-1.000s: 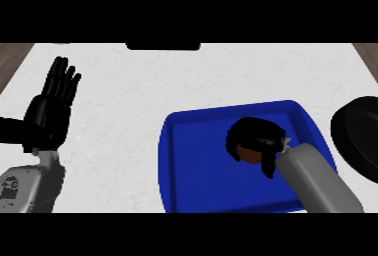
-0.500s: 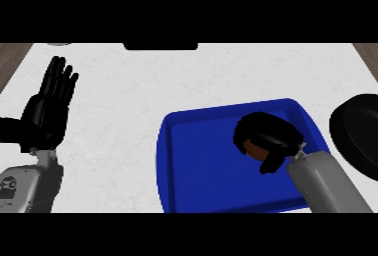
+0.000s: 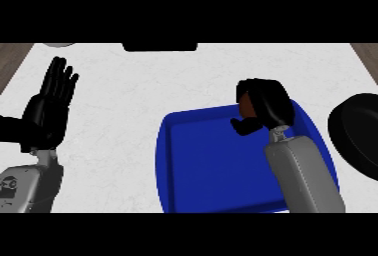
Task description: Pick the cupcake from the tray and place it in the pot
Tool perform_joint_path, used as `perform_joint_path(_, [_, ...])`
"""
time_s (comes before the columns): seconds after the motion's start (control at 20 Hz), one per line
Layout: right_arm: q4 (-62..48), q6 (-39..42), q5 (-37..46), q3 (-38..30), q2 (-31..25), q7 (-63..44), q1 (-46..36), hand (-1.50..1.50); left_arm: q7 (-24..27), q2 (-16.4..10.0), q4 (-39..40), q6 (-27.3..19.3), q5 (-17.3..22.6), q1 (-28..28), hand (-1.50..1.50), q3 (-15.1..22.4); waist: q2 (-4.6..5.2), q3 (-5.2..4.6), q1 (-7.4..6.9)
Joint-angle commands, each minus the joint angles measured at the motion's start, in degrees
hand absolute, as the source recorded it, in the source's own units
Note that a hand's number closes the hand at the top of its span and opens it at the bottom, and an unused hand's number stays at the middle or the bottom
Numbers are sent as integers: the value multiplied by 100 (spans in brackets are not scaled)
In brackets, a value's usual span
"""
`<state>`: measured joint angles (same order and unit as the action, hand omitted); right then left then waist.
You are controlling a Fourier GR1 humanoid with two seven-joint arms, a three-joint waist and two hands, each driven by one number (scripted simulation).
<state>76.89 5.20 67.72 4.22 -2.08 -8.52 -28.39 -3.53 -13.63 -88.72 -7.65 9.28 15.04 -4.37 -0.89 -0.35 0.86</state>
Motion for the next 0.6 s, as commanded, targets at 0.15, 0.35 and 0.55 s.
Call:
perform_joint_path(0.15, [696, -609, 1265, -29, 202, -3362, -947, 150, 3, -55, 80, 66, 28, 97, 0, -40, -1, 7, -61])
perform_joint_path(0.35, [997, -399, 2190, 222, 206, -4717, -1536, 150, 53, 116, 56, -52, -56, 99, 0, 68, 34, 20, -83])
perform_joint_path(0.55, [1966, 291, 2744, 278, 170, -5107, -1440, 150, 105, -2, 98, 61, 12, 45, 0, -81, 44, 30, -9])
